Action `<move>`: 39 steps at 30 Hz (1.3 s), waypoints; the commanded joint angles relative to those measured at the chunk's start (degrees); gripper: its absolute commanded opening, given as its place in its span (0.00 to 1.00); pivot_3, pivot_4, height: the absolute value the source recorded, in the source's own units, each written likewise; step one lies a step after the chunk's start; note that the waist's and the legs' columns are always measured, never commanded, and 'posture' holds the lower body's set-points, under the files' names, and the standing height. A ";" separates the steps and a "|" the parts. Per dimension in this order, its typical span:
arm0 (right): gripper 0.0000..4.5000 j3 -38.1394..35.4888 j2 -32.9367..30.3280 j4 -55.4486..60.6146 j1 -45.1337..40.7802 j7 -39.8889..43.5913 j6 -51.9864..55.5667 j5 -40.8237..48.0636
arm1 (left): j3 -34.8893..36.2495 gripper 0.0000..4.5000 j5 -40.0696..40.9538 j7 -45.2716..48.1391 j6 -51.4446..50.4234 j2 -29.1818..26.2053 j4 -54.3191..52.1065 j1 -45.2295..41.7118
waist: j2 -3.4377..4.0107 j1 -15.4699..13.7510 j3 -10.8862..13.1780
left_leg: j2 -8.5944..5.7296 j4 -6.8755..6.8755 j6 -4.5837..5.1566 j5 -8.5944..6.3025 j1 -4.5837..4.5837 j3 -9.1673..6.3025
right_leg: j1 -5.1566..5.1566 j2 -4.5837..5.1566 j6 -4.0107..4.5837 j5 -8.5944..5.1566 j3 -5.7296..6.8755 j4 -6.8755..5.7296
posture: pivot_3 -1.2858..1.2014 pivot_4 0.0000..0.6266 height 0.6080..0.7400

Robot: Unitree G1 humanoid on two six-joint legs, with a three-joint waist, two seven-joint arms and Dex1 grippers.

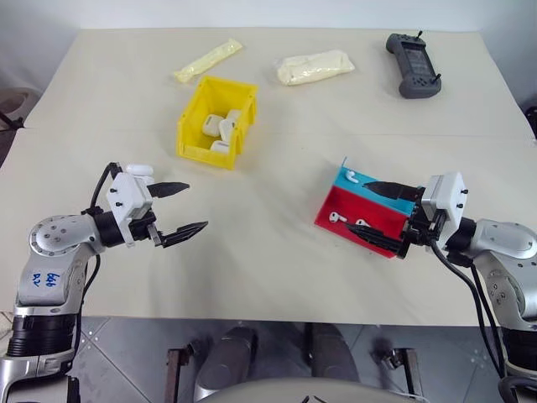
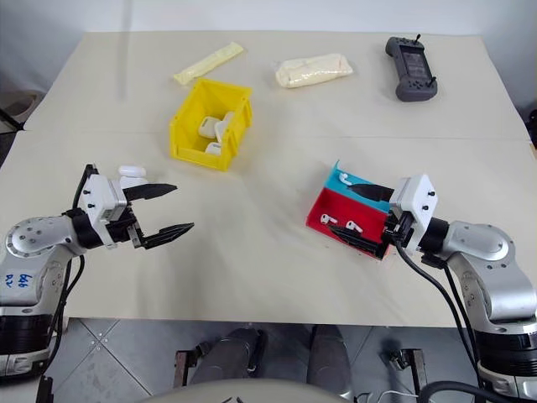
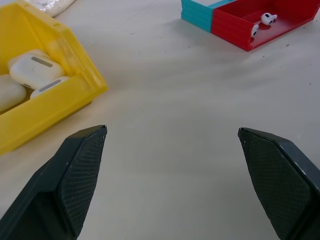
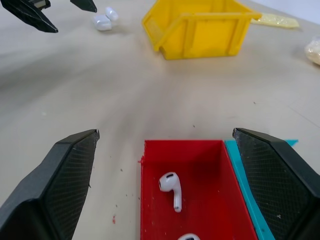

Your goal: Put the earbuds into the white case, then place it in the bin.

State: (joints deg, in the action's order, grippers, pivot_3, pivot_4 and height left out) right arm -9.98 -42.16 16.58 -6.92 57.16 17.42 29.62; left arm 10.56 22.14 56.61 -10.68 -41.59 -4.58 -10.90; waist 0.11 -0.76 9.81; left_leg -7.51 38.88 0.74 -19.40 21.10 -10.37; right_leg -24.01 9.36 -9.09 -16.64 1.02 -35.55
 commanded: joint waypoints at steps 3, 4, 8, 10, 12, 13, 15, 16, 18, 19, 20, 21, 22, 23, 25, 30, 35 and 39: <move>1.00 -1.38 -0.53 0.37 0.19 0.59 -1.56 0.01 | 0.35 0.99 -0.09 -0.33 1.67 0.10 0.38 -0.84 | 0.00 0.02 0.00 | 0.10 0.00 -0.05 -0.04 0.01 0.15 | -0.08 -0.07 -0.02 0.01 -0.04 0.01 | 0.52 0.24 1.00; 1.00 -1.37 -0.50 0.27 0.14 0.65 -1.63 -0.02 | 0.49 0.99 0.30 -0.43 1.43 0.25 0.53 -1.00 | 0.00 0.01 0.00 | 0.11 0.00 -0.05 -0.04 0.01 0.19 | -0.11 -0.08 -0.04 0.02 -0.06 0.00 | 0.52 0.24 1.00; 1.00 -1.27 -0.46 -0.05 0.01 0.82 -1.97 -0.12 | 0.63 0.99 0.19 -0.47 1.57 0.04 0.76 -1.13 | 0.00 -0.02 0.00 | 0.15 0.00 -0.04 -0.06 0.04 0.34 | -0.22 -0.12 -0.06 0.03 -0.19 -0.01 | 0.52 0.24 1.00; 1.00 -1.10 -0.42 -0.28 -0.17 0.94 -2.17 -0.17 | 0.94 0.99 0.23 -0.71 1.44 0.02 0.66 -0.72 | 0.00 -0.02 0.00 | 0.17 -0.01 -0.05 -0.06 0.04 0.43 | -0.27 -0.14 -0.07 0.04 -0.25 -0.02 | 0.52 0.24 1.00; 1.00 -1.02 -0.35 -0.44 -0.33 1.02 -2.27 -0.16 | 1.27 0.99 0.27 -1.15 1.30 0.07 0.54 -0.39 | 0.00 -0.01 0.00 | 0.20 -0.03 -0.04 -0.07 0.05 0.54 | -0.33 -0.15 -0.09 0.05 -0.31 -0.02 | 0.52 0.24 1.00; 1.00 -0.92 -0.21 -0.58 -0.51 1.19 -2.41 -0.08 | 1.95 0.99 0.24 -2.17 0.97 0.18 0.25 0.14 | 0.00 0.01 0.00 | 0.21 -0.05 -0.04 -0.07 0.05 0.58 | -0.36 -0.16 -0.10 0.05 -0.33 -0.03 | 0.52 0.24 1.00; 1.00 -0.76 0.01 -0.86 -0.82 1.50 -2.64 0.03 | 3.04 0.99 0.27 -3.90 0.45 0.32 -0.21 1.01 | 0.00 0.10 0.00 | 0.25 -0.09 -0.04 -0.07 0.05 0.69 | -0.41 -0.17 -0.12 0.07 -0.39 -0.03 | 0.52 0.24 1.00; 1.00 -0.64 0.24 -1.10 -1.09 1.73 -2.84 0.17 | 4.06 0.99 0.46 -5.21 0.11 0.52 -0.65 1.76 | -0.01 0.11 0.00 | 0.27 -0.11 -0.04 -0.07 0.04 0.73 | -0.45 -0.18 -0.13 0.07 -0.41 -0.03 | 0.52 0.24 1.00; 1.00 -0.11 1.42 -2.29 -2.33 2.73 -4.57 0.46 | 8.00 0.99 0.15 -10.56 -1.17 1.44 -2.52 4.53 | -0.01 0.47 0.00 | 0.32 -0.15 -0.05 -0.08 0.03 0.80 | -0.48 -0.25 -0.16 0.09 -0.49 -0.01 | 0.52 0.24 1.00; 1.00 0.31 2.05 -2.99 -3.08 3.31 -5.46 0.55 | 10.14 0.99 0.71 -12.80 -2.69 1.90 -3.93 6.25 | -0.01 0.66 0.01 | 0.35 -0.19 -0.06 -0.08 0.01 0.86 | -0.49 -0.28 -0.18 0.10 -0.54 0.00 | 0.52 0.24 1.00; 1.00 0.75 2.63 -3.72 -3.87 4.02 -6.15 0.71 | 11.95 0.99 0.85 -14.91 -4.03 2.27 -5.31 7.94 | -0.03 0.85 0.02 | 0.39 -0.21 -0.07 -0.09 0.00 0.87 | -0.51 -0.32 -0.18 0.10 -0.56 0.01 | 0.52 0.24 1.00; 1.00 1.02 2.99 -4.28 -4.41 4.53 -6.56 0.78 | 12.94 0.99 1.00 -16.17 -5.05 2.48 -6.31 8.95 | -0.03 0.82 0.02 | 0.47 -0.22 -0.12 -0.12 0.00 0.91 | -0.52 -0.43 -0.19 0.10 -0.62 0.02 | 0.52 0.24 1.00; 1.00 1.59 3.50 -4.96 -5.26 5.30 -7.32 0.65 | 14.48 0.99 1.60 -17.68 -6.57 3.05 -7.98 10.70 | -0.03 0.80 0.02 | 0.51 -0.21 -0.14 -0.13 -0.01 0.93 | -0.52 -0.46 -0.19 0.10 -0.65 0.02 | 0.52 0.24 1.00; 1.00 2.14 4.10 -5.60 -6.16 5.87 -8.03 0.58 | 15.90 0.99 1.75 -19.29 -7.70 3.69 -9.68 12.52 | -0.03 0.85 0.02 | 0.56 -0.21 -0.15 -0.14 0.00 0.94 | -0.54 -0.51 -0.19 0.10 -0.67 0.03 | 0.52 0.24 1.00; 1.00 3.56 5.67 -6.71 -8.28 6.86 -9.28 0.53 | 19.50 0.99 1.22 -24.29 -10.87 5.69 -13.36 16.84 | -0.03 0.95 0.02 | 0.68 -0.20 -0.20 -0.17 -0.03 1.03 | -0.54 -0.65 -0.19 0.10 -0.80 0.06 | 0.52 0.24 1.00; 1.00 8.26 10.77 -8.82 -13.38 8.00 -12.22 -1.09 | 29.26 0.99 3.20 -36.54 -22.38 14.53 -24.93 28.74 | -0.05 0.96 0.02 | 1.15 -0.26 -0.30 -0.43 -0.28 1.49 | -0.57 -1.07 -0.19 0.11 -1.16 0.12 | 0.52 0.24 1.00; 1.00 9.80 11.95 -11.38 -15.75 8.85 -12.75 -1.56 | 31.10 0.99 6.28 -39.84 -28.67 15.69 -28.87 30.01 | -0.12 -0.86 0.04 | 1.22 0.01 -0.36 -0.48 -0.27 1.48 | -0.48 -1.17 -0.15 0.09 -1.17 0.32 | 0.52 0.24 1.00; 1.00 10.10 12.52 -12.44 -16.90 9.02 -13.08 -1.91 | 32.54 0.99 9.52 -43.88 -36.96 14.20 -30.38 26.44 | -0.11 -0.67 0.03 | 1.22 0.02 -0.35 -0.57 -0.28 1.51 | -0.52 -1.20 -0.14 0.09 -1.23 0.27 | 0.52 0.24 1.00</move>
State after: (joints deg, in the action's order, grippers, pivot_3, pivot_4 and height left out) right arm 0.30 -29.93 3.62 -23.31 65.86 5.28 27.26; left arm 41.30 29.91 14.15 -45.33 -26.17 -32.34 16.17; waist 0.00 -1.43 9.84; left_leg -6.23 38.90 0.36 -20.00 20.82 -8.86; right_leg -24.54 8.10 -9.22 -16.55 -0.22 -35.41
